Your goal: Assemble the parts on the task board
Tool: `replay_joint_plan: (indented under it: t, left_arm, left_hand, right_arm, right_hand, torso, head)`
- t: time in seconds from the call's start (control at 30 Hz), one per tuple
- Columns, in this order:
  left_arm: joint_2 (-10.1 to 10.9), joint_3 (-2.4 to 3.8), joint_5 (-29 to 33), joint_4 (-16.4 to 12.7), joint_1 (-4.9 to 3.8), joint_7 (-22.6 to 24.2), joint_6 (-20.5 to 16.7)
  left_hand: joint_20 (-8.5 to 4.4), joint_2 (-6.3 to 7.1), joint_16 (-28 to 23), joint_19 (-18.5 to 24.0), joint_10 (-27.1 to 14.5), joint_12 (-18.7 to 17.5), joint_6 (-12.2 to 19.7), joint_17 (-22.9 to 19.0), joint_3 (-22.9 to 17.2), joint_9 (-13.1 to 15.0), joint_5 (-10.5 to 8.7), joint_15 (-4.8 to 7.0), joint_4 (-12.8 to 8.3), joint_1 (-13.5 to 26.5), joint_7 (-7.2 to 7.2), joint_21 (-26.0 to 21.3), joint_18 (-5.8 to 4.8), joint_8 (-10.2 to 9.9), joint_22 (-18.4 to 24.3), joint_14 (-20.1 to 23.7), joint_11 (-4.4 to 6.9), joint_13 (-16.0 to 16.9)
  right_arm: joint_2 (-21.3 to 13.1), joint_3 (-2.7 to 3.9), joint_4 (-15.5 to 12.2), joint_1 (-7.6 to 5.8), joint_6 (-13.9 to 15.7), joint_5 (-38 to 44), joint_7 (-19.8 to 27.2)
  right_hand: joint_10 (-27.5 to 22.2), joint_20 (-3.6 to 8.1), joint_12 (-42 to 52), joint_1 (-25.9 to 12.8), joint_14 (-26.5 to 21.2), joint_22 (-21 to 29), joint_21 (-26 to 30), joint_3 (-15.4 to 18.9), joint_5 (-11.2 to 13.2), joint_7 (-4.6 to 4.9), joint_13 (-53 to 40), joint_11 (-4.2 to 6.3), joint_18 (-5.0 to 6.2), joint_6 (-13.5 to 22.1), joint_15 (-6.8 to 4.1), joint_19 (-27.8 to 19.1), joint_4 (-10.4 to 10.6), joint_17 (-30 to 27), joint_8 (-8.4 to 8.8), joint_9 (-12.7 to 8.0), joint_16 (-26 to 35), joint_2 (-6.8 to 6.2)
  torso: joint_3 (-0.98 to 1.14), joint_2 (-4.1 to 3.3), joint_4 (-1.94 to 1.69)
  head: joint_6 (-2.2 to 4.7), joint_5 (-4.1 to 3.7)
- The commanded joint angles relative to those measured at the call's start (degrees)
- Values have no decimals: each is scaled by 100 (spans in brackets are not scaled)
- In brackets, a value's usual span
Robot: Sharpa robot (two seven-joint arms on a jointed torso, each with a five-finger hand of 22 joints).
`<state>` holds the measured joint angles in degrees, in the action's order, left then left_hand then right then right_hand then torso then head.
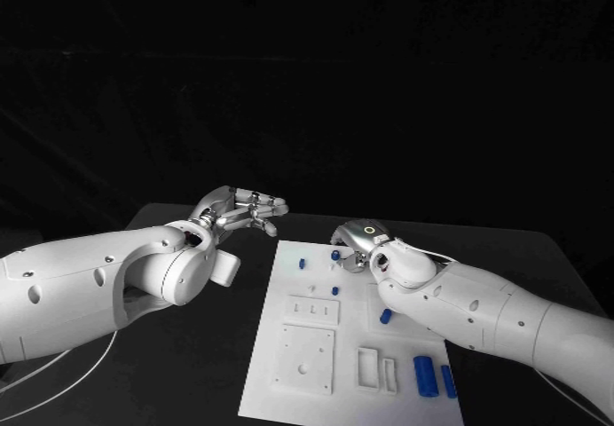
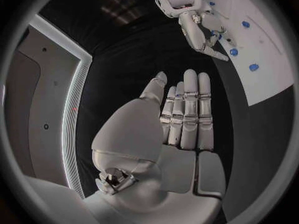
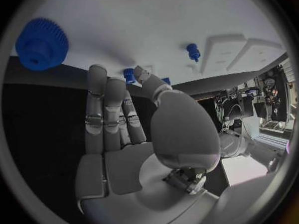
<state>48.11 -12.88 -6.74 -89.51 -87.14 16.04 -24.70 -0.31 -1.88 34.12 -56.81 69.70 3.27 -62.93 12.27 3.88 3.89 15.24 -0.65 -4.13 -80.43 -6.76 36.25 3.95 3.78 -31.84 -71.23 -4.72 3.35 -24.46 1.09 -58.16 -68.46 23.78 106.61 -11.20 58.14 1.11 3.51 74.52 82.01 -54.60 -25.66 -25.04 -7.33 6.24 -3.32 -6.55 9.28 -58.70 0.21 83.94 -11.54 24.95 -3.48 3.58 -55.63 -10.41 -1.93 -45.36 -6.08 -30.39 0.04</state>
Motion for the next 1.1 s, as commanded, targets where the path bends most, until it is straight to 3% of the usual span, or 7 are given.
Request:
replay_joint_plan:
  t: [0.03, 0.4, 0.53, 0.57, 0.63, 0.77, 1.1]
  left_arm:
    - [11, 6, -24, 5, -15, 30, -25]
    - [54, 3, -23, 48, -15, 46, 6]
    - [51, -11, -23, 88, -14, 52, 9]
    - [48, -17, -23, 105, -14, 54, 13]
    - [43, -23, -23, 127, -13, 54, 19]
    - [33, -29, -23, 156, -12, 57, 28]
    - [-7, -35, -23, 217, -10, 61, 61]
  left_hand:
    - [2, 54, 17, 8, -46, 8, 37, -7, 26, -3, -33, -10, 4, 23, -4, -23, 0, -21, -7, 29, 0, 4]
    - [2, 45, 15, 3, -9, 11, 23, -11, 18, -1, -31, -6, -2, 7, 1, -38, 3, -20, -19, 30, 11, 5]
    - [1, 45, 15, 3, -2, 12, 23, -11, 17, -2, -31, -5, -3, 5, 2, -38, 3, -20, -20, 30, 14, 6]
    - [1, 45, 15, 3, -2, 12, 23, -11, 17, -2, -31, -5, -3, 5, 2, -38, 3, -20, -20, 30, 14, 6]
    - [1, 45, 15, 3, -2, 12, 23, -11, 17, -2, -31, -5, -3, 5, 2, -38, 3, -20, -20, 30, 14, 6]
    - [1, 45, 15, 3, -2, 12, 23, -11, 17, -2, -31, -5, -3, 5, 2, -38, 3, -20, -20, 30, 14, 6]
    - [-2, 39, 19, 6, -6, 9, 23, -10, 9, -2, -26, -5, -6, 10, 1, -41, -2, -20, -37, 32, 12, 5]
  right_arm:
    - [-182, 30, -252, -16, 224, -269, 98]
    - [-1179, 515, -1214, -40, -57, -1095, 227]
    - [-1432, 636, -1323, -42, -269, -1422, 248]
    - [-1514, 679, -1327, -42, -381, -1534, 254]
    - [-1593, 721, -1286, -43, -532, -1657, 269]
    - [-1630, 757, -1134, -43, -819, -1890, 317]
    - [-1371, 780, -673, -34, -1324, -2120, 395]
  right_hand:
    - [59, -26, -22, 23, -1, -1, 30, 23, -11, -33, 3, 13, 52, -44, 20, 172, 16, -6, -7, -4, -1, 5]
    - [1424, 156, -1, -333, 4, -111, 23, -589, -82, 36, -23, 330, -89, -456, -192, 161, -112, 2, -17, 18, -5, 92]
    - [2108, 297, 123, -316, -1, -175, -1, -336, -218, -13, -113, 558, -201, -496, -348, 149, -116, 44, -15, 18, -15, 106]
    - [2423, 465, 673, -278, 8, -239, -74, 117, -536, -52, -577, 758, -343, -532, -491, 167, -93, 76, -14, 17, -9, 62]
    - [1972, 567, 2128, -182, -7, -440, -330, 751, -635, -87, -2108, 768, -491, -478, -556, 189, -82, 205, -12, 17, -58, 129]
    - [1006, 517, 4342, -229, -84, -996, -1037, 1117, -918, -73, -4522, 738, -468, -305, -517, 201, -51, 748, -11, 20, -367, 294]
    - [1439, 419, 5985, -83, -54, -1938, -2046, 1931, -1001, 8, -6314, 639, -400, 18, -427, 204, 294, 2257, -13, 17, -715, 364]
  torso:
    - [5, 6, 24]
    - [71, 6, 188]
    - [96, 5, 247]
    - [107, 5, 260]
    - [119, 10, 272]
    - [124, 5, 258]
    - [110, -2, 232]
  head:
    - [24, -36]
    - [84, -98]
    - [89, -111]
    - [92, -114]
    - [93, -118]
    - [80, -151]
    - [76, -217]
